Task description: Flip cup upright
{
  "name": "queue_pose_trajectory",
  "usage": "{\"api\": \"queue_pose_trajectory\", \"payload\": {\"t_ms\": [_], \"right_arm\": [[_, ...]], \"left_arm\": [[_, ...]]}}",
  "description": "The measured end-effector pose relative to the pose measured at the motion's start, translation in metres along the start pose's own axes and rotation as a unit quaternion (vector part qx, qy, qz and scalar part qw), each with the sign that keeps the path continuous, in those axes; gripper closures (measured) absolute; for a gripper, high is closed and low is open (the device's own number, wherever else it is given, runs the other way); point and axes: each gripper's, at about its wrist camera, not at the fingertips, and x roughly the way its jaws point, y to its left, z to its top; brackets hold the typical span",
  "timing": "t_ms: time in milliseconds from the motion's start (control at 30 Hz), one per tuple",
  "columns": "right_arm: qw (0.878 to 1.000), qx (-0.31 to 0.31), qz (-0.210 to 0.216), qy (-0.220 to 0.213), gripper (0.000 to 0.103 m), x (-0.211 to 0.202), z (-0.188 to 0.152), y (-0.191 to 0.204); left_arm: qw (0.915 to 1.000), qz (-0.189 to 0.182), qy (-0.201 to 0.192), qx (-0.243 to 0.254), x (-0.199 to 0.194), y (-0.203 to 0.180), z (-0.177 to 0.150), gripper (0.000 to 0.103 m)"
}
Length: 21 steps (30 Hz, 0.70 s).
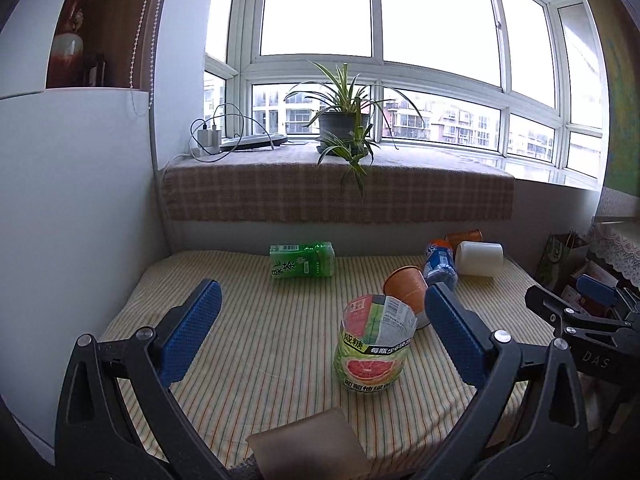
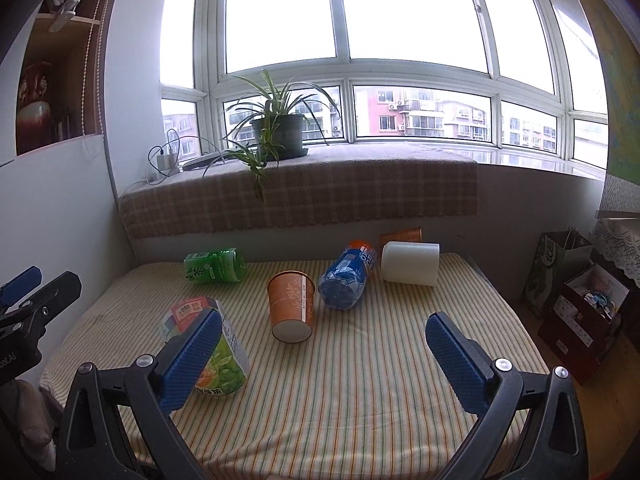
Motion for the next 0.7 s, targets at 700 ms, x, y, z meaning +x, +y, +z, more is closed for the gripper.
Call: {"api": "queue_pose_trajectory", "payload": {"t_ms": [700], "right_arm": [[1.000,0.002,0.003,0.014,0.000,0.0045,-0.0032,0.0017]], "left_arm": [[1.0000,0.000,0.003,0.000,-0.0004,0.0028,-0.0006,0.000]]}}
